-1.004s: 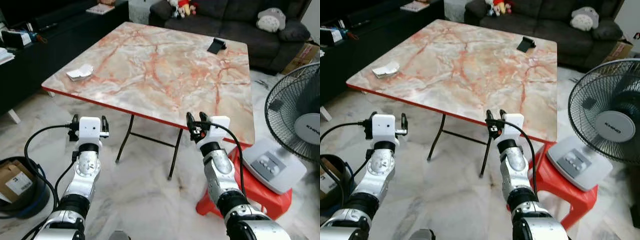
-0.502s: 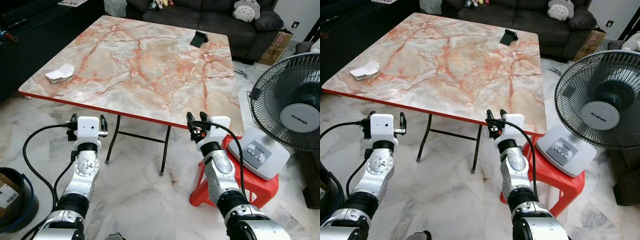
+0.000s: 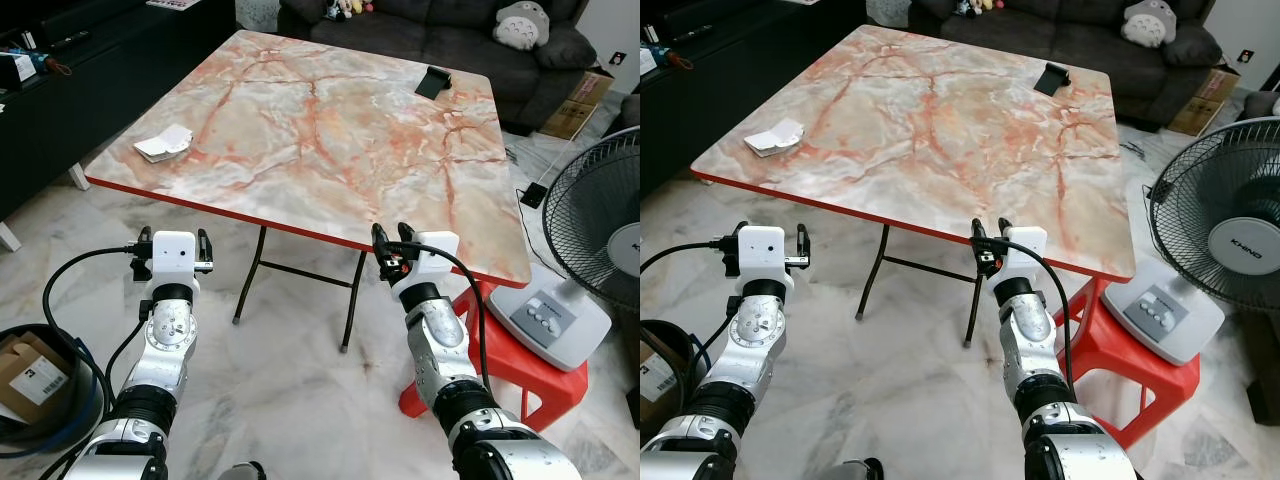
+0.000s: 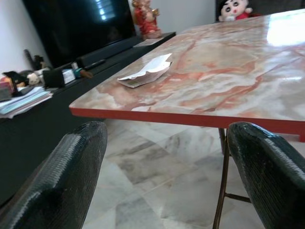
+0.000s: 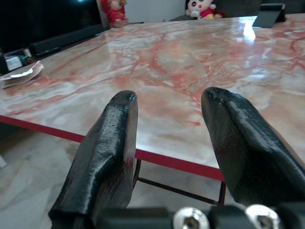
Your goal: Picking trash to rubbish bin
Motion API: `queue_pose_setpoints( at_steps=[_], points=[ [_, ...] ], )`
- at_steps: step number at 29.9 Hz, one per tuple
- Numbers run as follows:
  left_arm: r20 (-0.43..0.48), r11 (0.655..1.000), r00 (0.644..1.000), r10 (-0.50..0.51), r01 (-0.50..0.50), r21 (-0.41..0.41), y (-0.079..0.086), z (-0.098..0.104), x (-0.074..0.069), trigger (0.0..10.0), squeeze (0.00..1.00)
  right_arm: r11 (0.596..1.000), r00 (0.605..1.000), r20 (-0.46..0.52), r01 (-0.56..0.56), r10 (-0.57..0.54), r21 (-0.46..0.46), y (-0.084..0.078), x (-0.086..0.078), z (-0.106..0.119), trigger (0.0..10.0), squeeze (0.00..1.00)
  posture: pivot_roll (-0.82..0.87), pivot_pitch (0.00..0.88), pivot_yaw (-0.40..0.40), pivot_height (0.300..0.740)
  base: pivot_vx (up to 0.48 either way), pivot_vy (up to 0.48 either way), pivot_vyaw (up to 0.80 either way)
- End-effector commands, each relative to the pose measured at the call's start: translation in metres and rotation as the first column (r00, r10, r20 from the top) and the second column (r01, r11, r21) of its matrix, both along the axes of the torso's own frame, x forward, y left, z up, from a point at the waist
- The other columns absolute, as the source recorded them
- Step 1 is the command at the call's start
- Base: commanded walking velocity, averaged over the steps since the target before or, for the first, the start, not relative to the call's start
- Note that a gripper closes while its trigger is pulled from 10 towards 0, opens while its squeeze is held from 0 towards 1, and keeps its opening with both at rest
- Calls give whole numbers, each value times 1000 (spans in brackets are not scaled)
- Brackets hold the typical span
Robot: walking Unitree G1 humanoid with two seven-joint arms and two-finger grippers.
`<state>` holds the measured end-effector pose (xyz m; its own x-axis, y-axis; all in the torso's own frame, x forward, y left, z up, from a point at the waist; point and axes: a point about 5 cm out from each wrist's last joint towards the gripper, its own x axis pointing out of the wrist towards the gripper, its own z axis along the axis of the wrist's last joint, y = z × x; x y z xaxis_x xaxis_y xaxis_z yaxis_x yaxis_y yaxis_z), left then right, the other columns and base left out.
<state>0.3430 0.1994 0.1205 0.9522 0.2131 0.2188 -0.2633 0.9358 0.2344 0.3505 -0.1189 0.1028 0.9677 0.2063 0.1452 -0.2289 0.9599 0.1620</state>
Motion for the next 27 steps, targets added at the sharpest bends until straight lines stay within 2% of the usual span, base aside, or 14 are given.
queue_pose_setpoints(
  at_steps=[1, 15, 27],
  points=[
    [16, 1000, 1000, -22, 22, 0, -7, 6, 3, 10000, 0, 1000, 1000, 21, 6, -6, -3, -3, 2, 5, 10000, 0, 88, 117, -109, 740, 0, 390, 0],
    [25, 1000, 999, -29, 29, 6, -8, 11, 5, 10000, 0, 1000, 1000, 23, 7, -7, -1, -3, 2, 6, 10000, 0, 86, 115, -103, 740, 0, 385, 0],
    [39, 1000, 999, -22, 21, 19, -11, 17, 8, 10000, 0, 1000, 1000, 28, -10, 10, -8, 0, 3, 8, 10000, 0, 88, 115, -102, 740, 0, 0, 0]
  ],
)
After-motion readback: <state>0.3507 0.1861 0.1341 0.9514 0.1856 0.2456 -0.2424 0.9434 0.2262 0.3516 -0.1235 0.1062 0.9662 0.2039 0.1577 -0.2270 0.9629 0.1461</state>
